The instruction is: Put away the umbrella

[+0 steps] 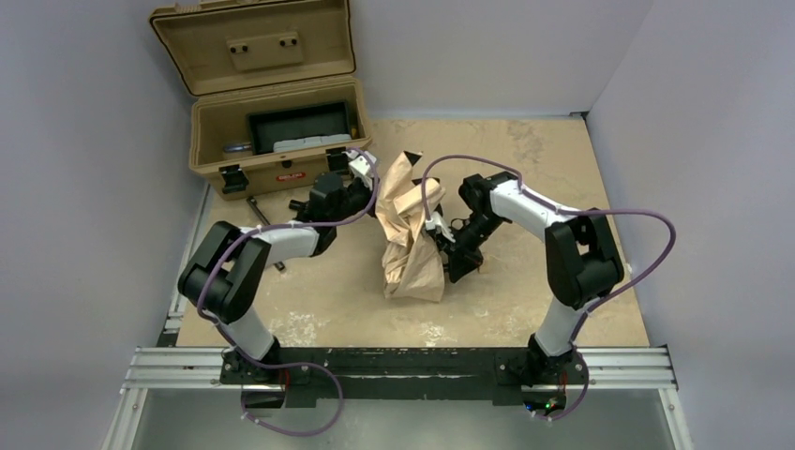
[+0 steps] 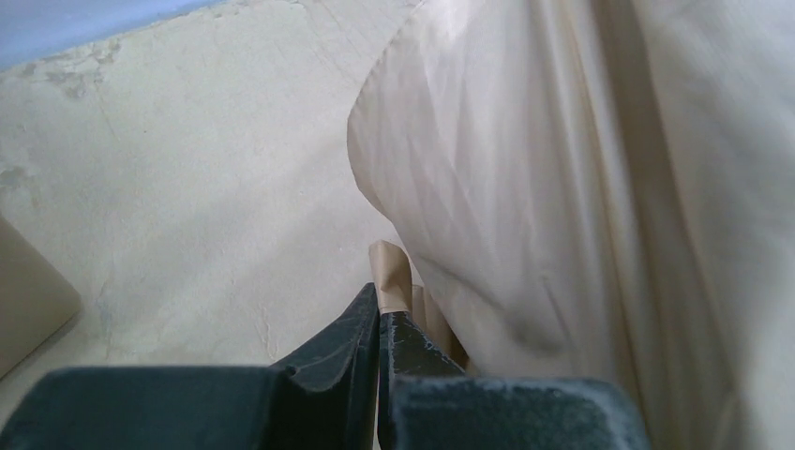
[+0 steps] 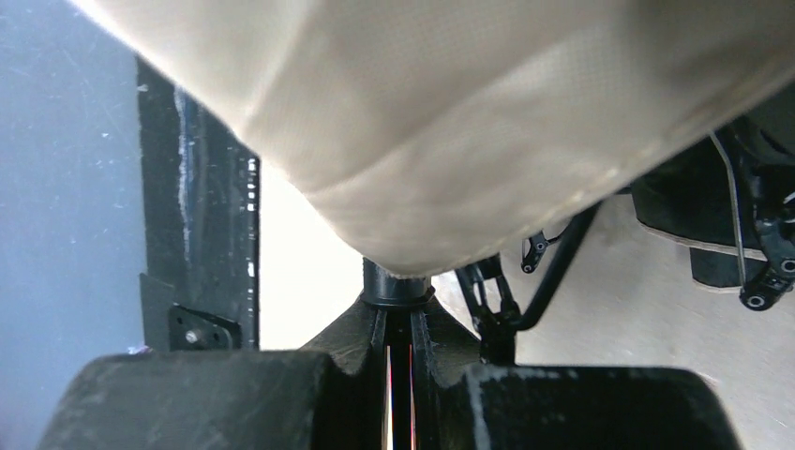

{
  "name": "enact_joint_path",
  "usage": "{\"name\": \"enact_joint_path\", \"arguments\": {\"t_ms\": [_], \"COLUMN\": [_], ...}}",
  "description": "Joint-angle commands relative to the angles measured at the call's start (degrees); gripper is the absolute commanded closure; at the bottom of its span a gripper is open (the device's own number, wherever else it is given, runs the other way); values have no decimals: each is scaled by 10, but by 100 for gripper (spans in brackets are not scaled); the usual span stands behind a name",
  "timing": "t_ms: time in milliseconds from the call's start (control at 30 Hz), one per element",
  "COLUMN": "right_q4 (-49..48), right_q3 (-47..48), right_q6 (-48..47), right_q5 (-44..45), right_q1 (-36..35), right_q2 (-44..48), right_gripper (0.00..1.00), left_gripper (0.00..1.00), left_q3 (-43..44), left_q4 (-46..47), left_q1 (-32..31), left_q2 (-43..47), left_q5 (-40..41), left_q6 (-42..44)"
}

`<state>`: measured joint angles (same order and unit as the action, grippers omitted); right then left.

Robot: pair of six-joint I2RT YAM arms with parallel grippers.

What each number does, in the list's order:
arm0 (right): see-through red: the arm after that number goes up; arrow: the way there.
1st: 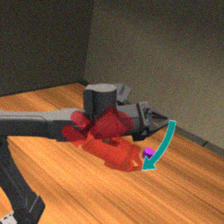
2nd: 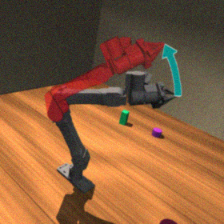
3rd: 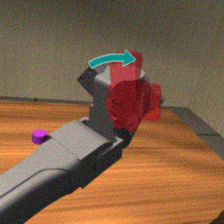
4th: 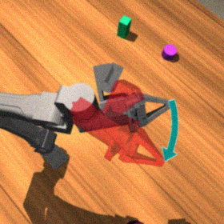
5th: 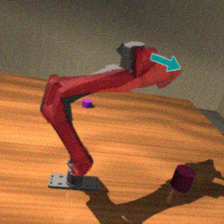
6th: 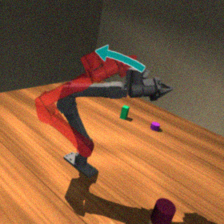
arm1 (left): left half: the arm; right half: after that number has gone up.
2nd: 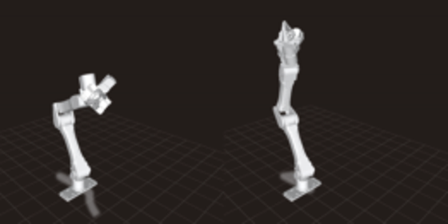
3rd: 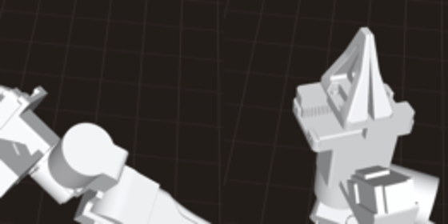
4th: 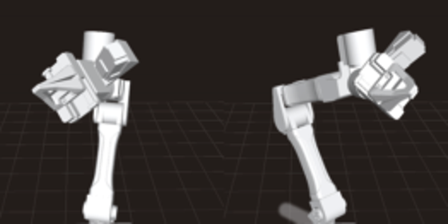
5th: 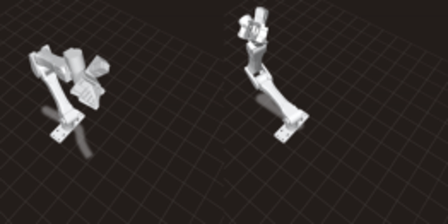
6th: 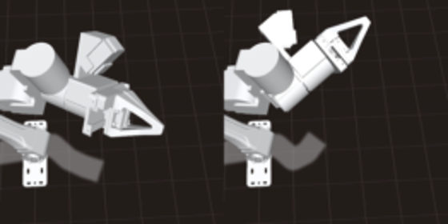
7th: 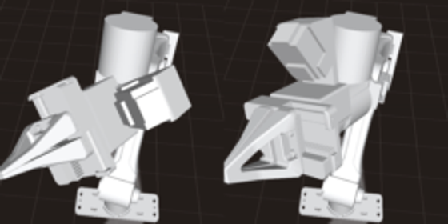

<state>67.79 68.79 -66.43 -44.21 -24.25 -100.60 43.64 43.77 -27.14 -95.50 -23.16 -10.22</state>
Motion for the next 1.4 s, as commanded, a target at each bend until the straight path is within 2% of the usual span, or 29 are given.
{"name": "enact_joint_path", "arguments": {"t_ms": [0, 200, 333, 467, 767, 1000, 1133, 1367], "right_q4": [9, 9, 9, 9, 9, 9, 7, 6], "right_q3": [46, 88, 111, 107, 54, 66, 72, 89], "right_q6": [-18, -37, -40, -61, -137, -126, -121, -97], "right_q5": [20, 70, 68, 52, 34, 38, 43, 61], "right_q1": [32, 59, 61, 61, 17, 10, 11, 14], "right_q2": [-29, -78, -89, -81, 1, -31, -57, -100], "right_gripper": [100, 100, 100, 100, 100, 100, 100, 100], "left_gripper": [100, 100, 100, 100, 100, 100, 100, 84], "left_q3": [62, 149, 191, 217, 266, 321, 317, 351], "left_q4": [-55, -154, -203, -231, -276, -346, -357, -378], "left_q1": [-2, -2, -2, -2, -2, -2, -1, 2], "left_q2": [-17, -52, -79, -106, -132, -141, -143, -155], "left_q5": [13, 8, -1, -12, -22, -28, -18, -5], "left_q6": [-39, -54, -64, -80, -84, -67, -67, -76]}}
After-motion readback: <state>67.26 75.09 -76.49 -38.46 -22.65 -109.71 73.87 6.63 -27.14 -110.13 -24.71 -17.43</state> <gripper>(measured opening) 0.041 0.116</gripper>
